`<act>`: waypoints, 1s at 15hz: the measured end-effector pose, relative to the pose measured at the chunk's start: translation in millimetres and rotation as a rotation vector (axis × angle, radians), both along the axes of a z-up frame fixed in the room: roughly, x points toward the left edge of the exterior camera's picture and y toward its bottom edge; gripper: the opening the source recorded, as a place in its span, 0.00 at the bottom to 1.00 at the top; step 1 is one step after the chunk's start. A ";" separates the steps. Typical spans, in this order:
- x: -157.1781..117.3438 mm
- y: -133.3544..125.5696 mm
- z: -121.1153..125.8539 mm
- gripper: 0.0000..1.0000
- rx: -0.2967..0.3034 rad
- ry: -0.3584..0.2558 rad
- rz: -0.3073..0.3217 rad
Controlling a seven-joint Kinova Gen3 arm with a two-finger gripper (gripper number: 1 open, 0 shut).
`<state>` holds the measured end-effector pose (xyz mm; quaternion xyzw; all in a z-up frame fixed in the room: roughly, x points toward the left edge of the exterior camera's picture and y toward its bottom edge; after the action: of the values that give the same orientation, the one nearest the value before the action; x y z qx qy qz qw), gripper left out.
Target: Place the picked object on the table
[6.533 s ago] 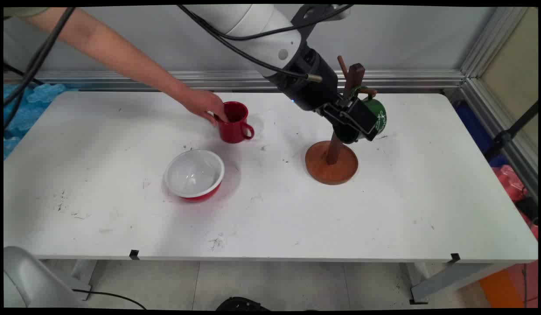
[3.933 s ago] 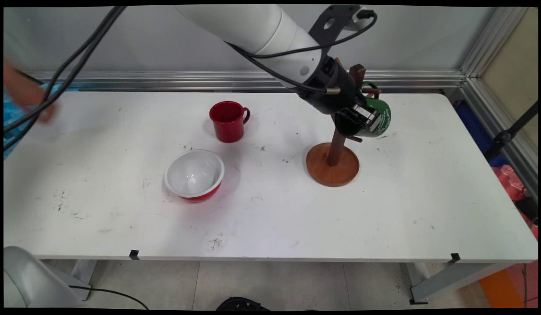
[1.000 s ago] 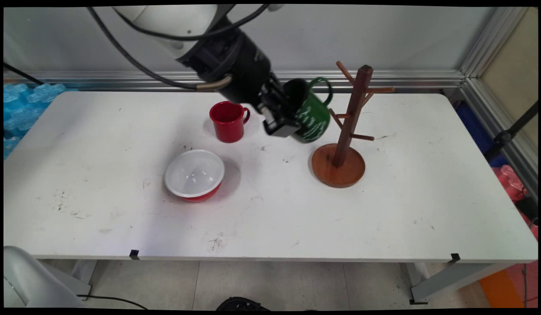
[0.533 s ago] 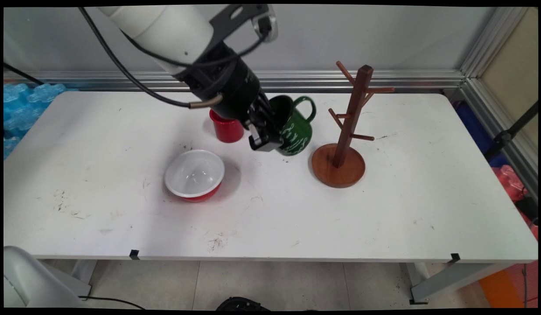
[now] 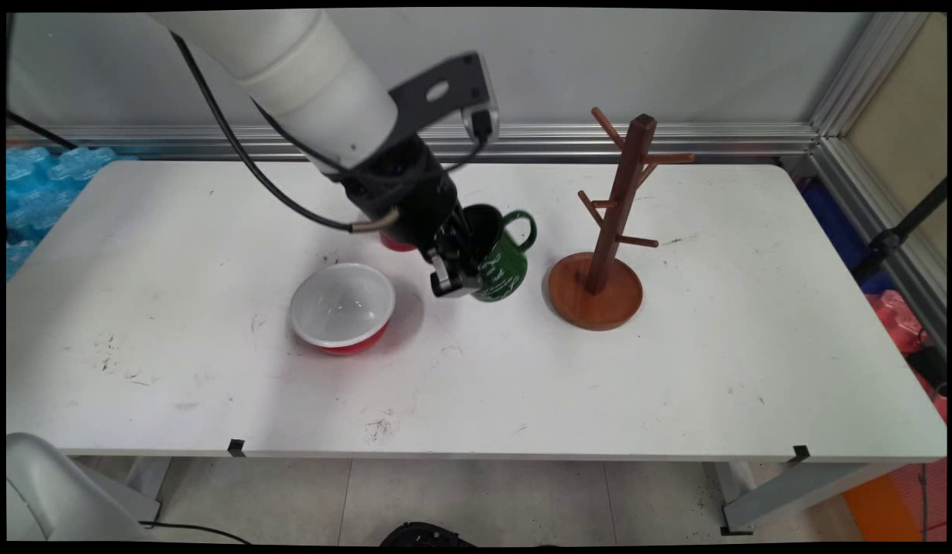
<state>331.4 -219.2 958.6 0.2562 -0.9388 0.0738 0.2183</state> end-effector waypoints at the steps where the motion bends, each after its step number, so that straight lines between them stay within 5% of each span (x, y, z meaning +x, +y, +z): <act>1: -1.5 -1.1 -5.3 0.00 0.007 -0.014 -0.002; 15: -25.4 -17.6 -74.2 0.00 0.109 -0.202 -0.017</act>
<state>306.0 -236.8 884.4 0.2510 -0.9607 0.0463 0.1092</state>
